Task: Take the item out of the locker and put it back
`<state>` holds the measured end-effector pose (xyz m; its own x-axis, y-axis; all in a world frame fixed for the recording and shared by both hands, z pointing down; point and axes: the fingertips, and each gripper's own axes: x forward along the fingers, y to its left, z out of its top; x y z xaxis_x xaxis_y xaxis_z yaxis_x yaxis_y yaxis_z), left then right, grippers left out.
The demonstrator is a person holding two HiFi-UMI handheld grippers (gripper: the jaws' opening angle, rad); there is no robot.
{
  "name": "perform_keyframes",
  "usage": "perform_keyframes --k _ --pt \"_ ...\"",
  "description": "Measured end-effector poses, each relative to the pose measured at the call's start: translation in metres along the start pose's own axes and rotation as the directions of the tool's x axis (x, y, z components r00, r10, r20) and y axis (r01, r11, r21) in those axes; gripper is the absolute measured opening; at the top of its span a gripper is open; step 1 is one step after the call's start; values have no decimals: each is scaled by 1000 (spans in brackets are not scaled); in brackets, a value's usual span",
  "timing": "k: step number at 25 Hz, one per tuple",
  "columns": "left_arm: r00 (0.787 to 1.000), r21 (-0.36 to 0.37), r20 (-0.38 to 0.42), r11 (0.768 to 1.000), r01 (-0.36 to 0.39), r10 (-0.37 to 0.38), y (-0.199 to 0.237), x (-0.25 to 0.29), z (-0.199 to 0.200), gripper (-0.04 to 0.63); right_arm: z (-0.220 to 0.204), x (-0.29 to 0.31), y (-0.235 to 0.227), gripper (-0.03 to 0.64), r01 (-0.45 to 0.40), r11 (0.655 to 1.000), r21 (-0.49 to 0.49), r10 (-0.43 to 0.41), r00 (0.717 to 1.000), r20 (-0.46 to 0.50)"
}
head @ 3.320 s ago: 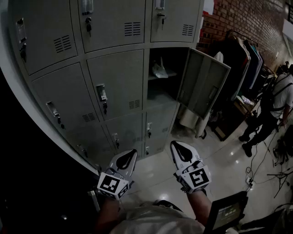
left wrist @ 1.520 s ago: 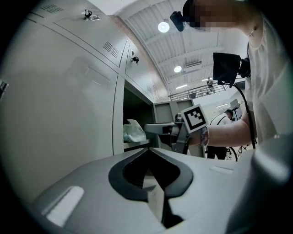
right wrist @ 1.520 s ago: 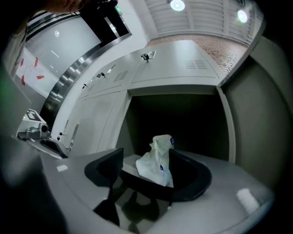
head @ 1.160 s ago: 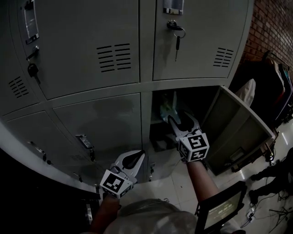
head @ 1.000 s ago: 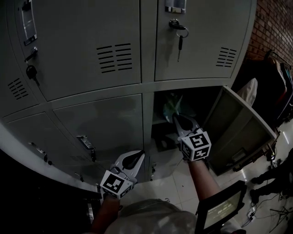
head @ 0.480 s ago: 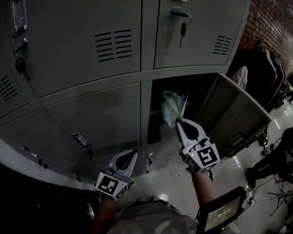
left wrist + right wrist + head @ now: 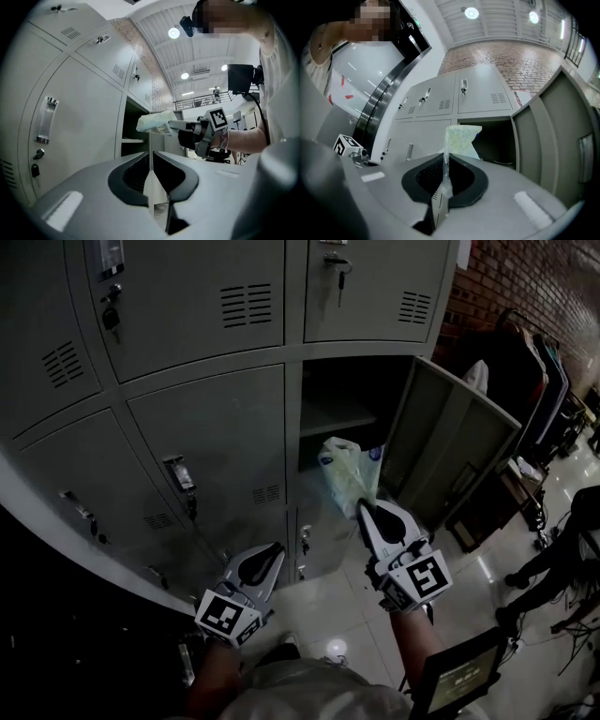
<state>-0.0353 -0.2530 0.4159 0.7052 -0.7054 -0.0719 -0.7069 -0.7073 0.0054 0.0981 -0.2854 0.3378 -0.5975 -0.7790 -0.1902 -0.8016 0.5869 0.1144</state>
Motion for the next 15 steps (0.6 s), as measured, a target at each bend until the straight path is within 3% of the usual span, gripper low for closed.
perform_keyframes --k 8,15 --pt "998 15 -16 998 -58 58 -86 -55 0 6 18 -103 55 2 -42 998 -49 40 999 -37" --pt "997 34 -3 996 -81 81 -110 -86 14 6 35 -132 76 2 -40 999 -36 39 999 -19"
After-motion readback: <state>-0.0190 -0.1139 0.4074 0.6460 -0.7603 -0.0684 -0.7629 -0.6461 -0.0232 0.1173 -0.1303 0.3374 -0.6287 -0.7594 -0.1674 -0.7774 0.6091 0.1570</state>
